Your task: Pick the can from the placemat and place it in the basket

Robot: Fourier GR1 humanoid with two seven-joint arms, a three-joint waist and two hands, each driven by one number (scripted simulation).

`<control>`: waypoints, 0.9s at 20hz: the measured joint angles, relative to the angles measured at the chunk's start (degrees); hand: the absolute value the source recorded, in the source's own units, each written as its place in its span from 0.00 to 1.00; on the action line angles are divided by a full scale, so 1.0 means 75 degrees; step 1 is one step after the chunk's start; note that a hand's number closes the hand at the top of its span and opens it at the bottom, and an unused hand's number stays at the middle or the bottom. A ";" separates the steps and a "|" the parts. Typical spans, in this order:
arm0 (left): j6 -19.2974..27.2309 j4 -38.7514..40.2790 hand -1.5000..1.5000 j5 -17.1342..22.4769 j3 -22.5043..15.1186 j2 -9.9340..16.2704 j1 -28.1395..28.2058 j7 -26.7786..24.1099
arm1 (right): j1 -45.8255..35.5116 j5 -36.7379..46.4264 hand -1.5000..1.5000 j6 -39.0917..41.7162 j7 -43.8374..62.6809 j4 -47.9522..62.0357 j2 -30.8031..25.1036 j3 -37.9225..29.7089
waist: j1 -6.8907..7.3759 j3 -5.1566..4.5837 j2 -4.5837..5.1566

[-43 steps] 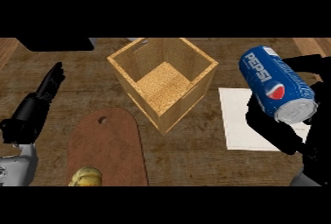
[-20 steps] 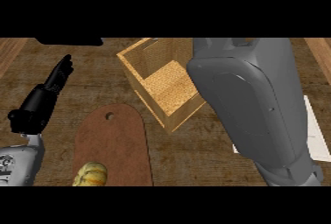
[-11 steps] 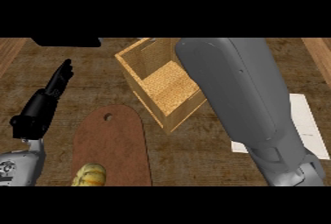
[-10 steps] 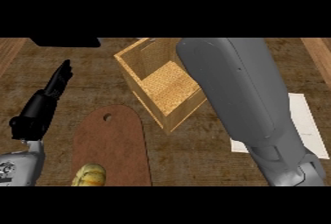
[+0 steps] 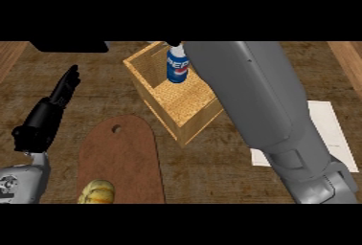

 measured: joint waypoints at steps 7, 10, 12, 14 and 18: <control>-0.0075 -0.0116 0.50 0.0046 0.0085 0.0027 0.0146 -0.0033 | 0.0070 -0.0425 0.00 -0.0522 0.0012 -0.0240 0.0000 0.0093 | -0.0012 0.0004 0.0003; -0.0101 -0.0160 0.50 0.0074 0.0128 0.0058 0.0152 0.0018 | 0.0086 -0.0119 0.00 -0.1226 -0.0100 -0.0522 -0.0012 -0.0224 | -0.0039 0.0006 0.0007; -0.0107 -0.0131 0.50 0.0063 0.0127 0.0051 0.0218 -0.0026 | 0.0086 0.0182 0.00 -0.1704 -0.0099 -0.0757 -0.0028 -0.0420 | -0.0067 0.0006 0.0002; -0.0085 -0.0136 0.50 0.0050 0.0133 0.0040 0.0228 -0.0013 | 0.0138 0.0552 0.00 -0.2154 -0.0099 -0.0977 -0.0076 -0.0633 | -0.0103 0.0006 -0.0004; -0.0084 -0.0169 0.50 0.0098 0.0280 0.0134 0.0173 0.0081 | 0.0437 0.1182 0.00 -0.2717 -0.0102 -0.1627 -0.0328 -0.1114 | -0.0220 0.0012 -0.0032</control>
